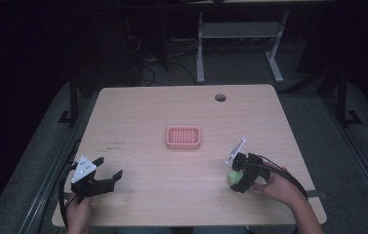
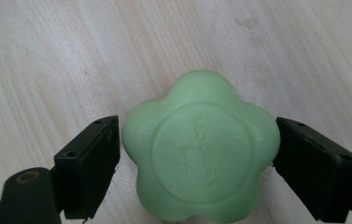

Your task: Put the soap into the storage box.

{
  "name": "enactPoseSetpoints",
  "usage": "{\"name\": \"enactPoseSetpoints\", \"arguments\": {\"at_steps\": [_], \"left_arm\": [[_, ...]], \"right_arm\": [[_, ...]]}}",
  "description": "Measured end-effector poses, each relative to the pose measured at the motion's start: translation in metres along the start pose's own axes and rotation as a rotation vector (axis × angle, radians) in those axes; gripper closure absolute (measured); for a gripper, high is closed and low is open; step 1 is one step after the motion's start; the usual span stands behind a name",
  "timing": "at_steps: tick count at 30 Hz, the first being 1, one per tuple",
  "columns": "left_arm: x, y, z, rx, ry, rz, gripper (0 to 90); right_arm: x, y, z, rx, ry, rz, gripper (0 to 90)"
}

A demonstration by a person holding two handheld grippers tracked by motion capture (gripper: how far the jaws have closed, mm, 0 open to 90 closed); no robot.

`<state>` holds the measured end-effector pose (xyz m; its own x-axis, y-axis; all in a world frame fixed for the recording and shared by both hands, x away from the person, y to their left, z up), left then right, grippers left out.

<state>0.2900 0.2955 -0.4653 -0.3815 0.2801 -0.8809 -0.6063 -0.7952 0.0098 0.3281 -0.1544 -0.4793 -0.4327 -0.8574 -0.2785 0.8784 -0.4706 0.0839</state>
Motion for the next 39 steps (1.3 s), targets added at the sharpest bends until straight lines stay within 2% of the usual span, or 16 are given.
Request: {"name": "enactPoseSetpoints", "arguments": {"at_steps": [11, 22, 39], "left_arm": [[-0.0001, -0.0002, 0.0001, 0.002, 0.002, 0.002, 14.2], [-0.0004, 0.0001, 0.0001, 0.001, 0.000, -0.004, 14.2], [-0.0005, 0.0003, 0.0000, 0.002, -0.002, -0.008, 14.2]], "right_arm": [[-0.0014, -0.0013, -0.0069, 0.001, -0.025, 0.024, 20.9], [-0.0004, 0.0004, -0.0068, -0.004, -0.015, 0.024, 23.2], [-0.0008, -0.0003, -0.0045, -0.007, -0.036, 0.016, 23.9]]}}
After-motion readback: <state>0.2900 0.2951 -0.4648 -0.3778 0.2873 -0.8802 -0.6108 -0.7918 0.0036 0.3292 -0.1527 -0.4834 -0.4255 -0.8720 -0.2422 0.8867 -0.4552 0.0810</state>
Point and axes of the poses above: each handheld gripper's, and its own axes: z roughly backward along the jaws, x roughly out of its underside, y roughly to its right, the point moved 4 cm from there along -z, roughly forward along the jaws, and after that the axes turned 6 degrees about x, right-handed, at the moved point
